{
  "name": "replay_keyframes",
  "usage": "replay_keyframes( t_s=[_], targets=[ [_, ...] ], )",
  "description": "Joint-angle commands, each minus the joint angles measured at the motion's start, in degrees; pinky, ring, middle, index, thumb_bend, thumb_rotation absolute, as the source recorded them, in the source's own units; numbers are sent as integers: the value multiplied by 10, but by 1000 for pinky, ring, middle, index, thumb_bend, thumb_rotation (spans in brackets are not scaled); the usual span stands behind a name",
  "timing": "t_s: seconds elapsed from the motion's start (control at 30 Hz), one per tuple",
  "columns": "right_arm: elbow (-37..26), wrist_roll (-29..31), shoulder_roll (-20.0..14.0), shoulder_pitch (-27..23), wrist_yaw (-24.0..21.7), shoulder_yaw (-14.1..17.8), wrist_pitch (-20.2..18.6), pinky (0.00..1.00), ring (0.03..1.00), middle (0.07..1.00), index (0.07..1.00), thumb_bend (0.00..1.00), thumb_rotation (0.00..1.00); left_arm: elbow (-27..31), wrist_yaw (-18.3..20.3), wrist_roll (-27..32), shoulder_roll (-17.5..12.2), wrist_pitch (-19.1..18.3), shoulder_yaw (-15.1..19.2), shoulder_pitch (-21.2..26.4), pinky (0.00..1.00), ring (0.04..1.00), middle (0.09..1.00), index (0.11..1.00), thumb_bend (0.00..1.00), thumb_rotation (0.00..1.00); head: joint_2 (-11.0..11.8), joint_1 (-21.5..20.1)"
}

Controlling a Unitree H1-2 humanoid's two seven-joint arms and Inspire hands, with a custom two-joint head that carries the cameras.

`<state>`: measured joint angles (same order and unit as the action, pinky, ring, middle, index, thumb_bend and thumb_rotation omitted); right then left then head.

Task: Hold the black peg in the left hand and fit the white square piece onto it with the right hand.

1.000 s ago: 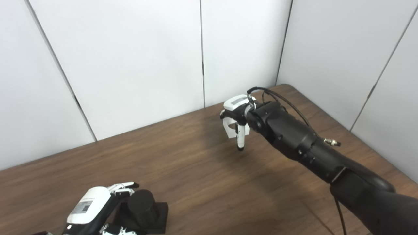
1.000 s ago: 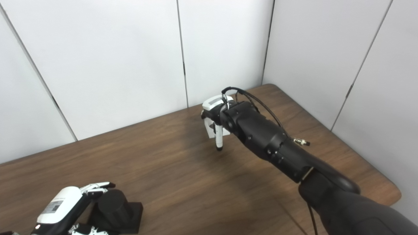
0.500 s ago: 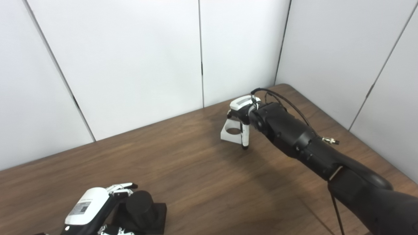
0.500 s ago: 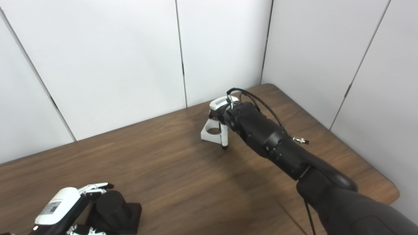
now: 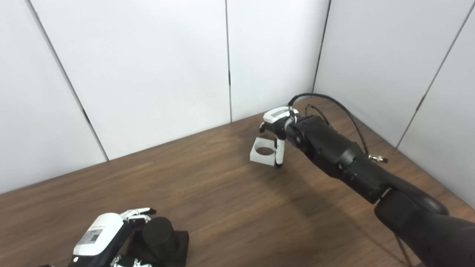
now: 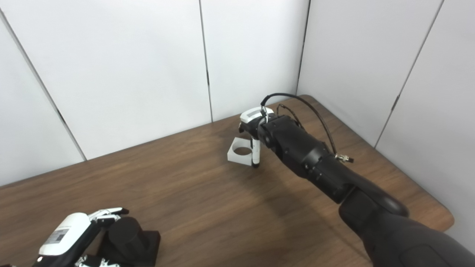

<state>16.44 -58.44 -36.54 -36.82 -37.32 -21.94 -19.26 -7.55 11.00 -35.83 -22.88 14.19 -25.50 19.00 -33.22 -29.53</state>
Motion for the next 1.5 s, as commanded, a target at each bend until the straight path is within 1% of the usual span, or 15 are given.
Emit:
replay_keyframes(
  t_s=[0.0, 0.2, 0.3, 0.37, 0.5, 0.63, 0.87, 0.97, 1.2, 1.33, 1.47],
  targets=[
    [-16, 9, -17, -23, 18, 14, 7, 882, 940, 941, 854, 904, 230, -15, 33, -6, -17, -15, -3, -14, 743, 836, 840, 488, 522, 51, -1, 1],
    [-20, 31, -15, -25, 9, 15, 2, 872, 943, 943, 837, 906, 221, -17, 34, -7, -16, -17, -2, -13, 755, 838, 844, 488, 522, 50, -7, 9],
    [-27, 42, -11, -35, -16, 14, -15, 857, 946, 949, 834, 919, 212, -23, 31, -11, -15, -14, -4, -11, 747, 837, 844, 488, 523, 51, -8, 11],
    [-29, 44, -10, -42, -32, 10, -21, 839, 942, 950, 833, 916, 222, -25, 28, -12, -14, -13, -4, -10, 743, 837, 843, 488, 523, 51, -8, 10],
    [-35, 42, -11, -54, -57, 5, -25, 809, 926, 947, 823, 925, 234, -28, 24, -12, -12, -12, -2, -11, 750, 839, 842, 488, 523, 51, -9, 13],
    [-43, 39, -12, -61, -72, 2, -27, 813, 921, 946, 823, 926, 225, -29, 21, -11, -12, -10, -2, -11, 750, 836, 843, 488, 523, 51, -10, 15],
    [-46, 46, -12, -56, -66, 5, -24, 828, 925, 948, 836, 919, 206, -17, 27, -11, -11, -19, -2, -15, 752, 838, 843, 488, 523, 52, -14, 20],
    [-46, 51, -12, -53, -60, 6, -19, 821, 928, 943, 829, 912, 178, -20, 28, -9, -12, -18, -2, -15, 764, 845, 848, 488, 523, 52, -15, 21],
    [-47, 52, -11, -50, -54, -1, -9, 811, 931, 938, 824, 902, 172, -18, 31, -12, -12, -23, -3, -15, 771, 847, 850, 488, 523, 53, -19, 25],
    [-45, 51, -12, -51, -56, -6, -7, 813, 927, 938, 824, 895, 170, -19, 30, -11, -12, -21, -2, -14, 750, 841, 846, 488, 523, 52, -20, 24],
    [-44, 44, -18, -49, -57, -17, 4, 808, 922, 930, 820, 890, 146, -17, 32, -10, -10, -24, -1, -15, 751, 841, 846, 488, 523, 52, -20, 27]
  ],
)
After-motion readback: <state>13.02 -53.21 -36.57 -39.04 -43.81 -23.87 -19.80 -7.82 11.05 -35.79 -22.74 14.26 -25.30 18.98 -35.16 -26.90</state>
